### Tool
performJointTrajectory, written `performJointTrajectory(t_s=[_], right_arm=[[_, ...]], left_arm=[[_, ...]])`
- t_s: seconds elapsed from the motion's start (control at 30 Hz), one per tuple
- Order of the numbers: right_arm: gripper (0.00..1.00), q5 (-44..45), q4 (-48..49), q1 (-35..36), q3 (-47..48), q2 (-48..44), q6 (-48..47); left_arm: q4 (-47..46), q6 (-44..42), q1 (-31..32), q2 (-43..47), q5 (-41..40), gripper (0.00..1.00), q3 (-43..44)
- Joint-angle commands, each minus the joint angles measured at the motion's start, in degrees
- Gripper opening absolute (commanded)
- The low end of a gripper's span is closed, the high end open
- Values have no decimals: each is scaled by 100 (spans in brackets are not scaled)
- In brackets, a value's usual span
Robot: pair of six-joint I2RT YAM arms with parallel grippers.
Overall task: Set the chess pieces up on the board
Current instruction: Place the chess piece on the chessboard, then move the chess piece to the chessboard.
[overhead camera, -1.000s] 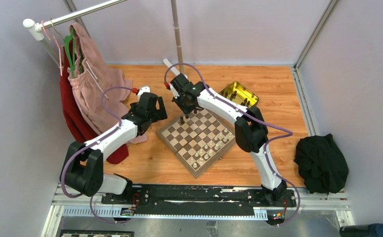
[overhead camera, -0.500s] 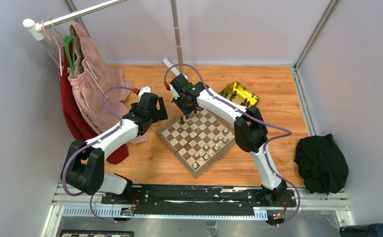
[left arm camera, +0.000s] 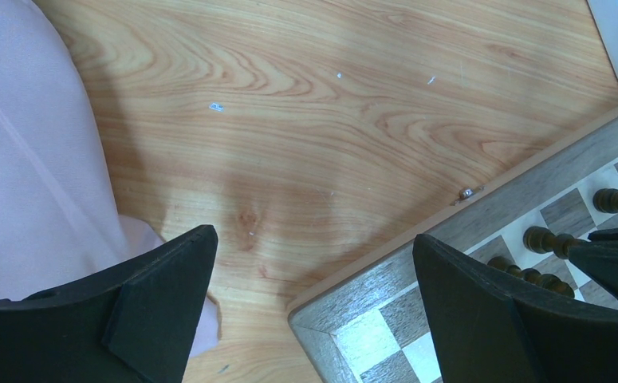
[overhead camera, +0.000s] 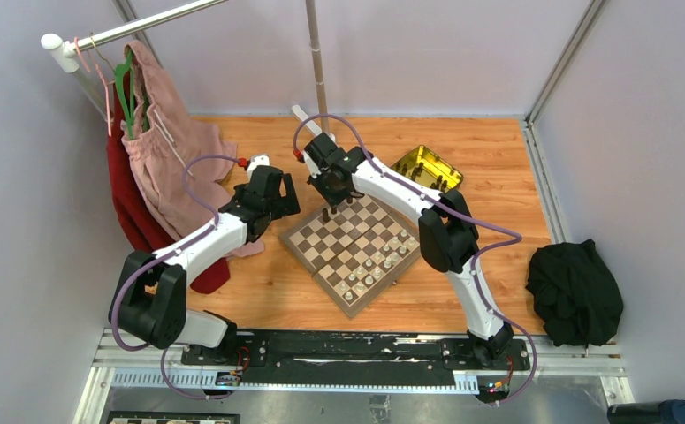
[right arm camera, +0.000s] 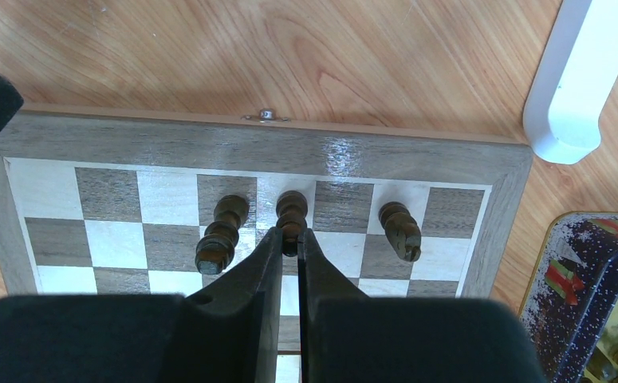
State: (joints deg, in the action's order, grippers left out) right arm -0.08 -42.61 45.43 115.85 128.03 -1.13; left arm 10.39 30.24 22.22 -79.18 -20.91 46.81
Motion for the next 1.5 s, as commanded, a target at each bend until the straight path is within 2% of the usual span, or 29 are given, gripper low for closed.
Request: performJointTrajectory(t_s=[0.0,0.17,0.4,1.1,1.47], right_arm=[[8,-130,-349,155,127,103,-54],[23,-132,-346,176,145,83,-54],[28,-90,-413,190,341,80,-54],[30,345,-472,170,579,-93,-128],[29,292,-392,88,304,-146,-126]], left_arm=[[-72,15,2,-16,34,100,-52],[-90,6,2,4,43,100,-92],[-90,-18,2,17,43,100,-116],[-143,-19,2,-32,93,100,-128],[-152,10,11,-112,91,100,-94]])
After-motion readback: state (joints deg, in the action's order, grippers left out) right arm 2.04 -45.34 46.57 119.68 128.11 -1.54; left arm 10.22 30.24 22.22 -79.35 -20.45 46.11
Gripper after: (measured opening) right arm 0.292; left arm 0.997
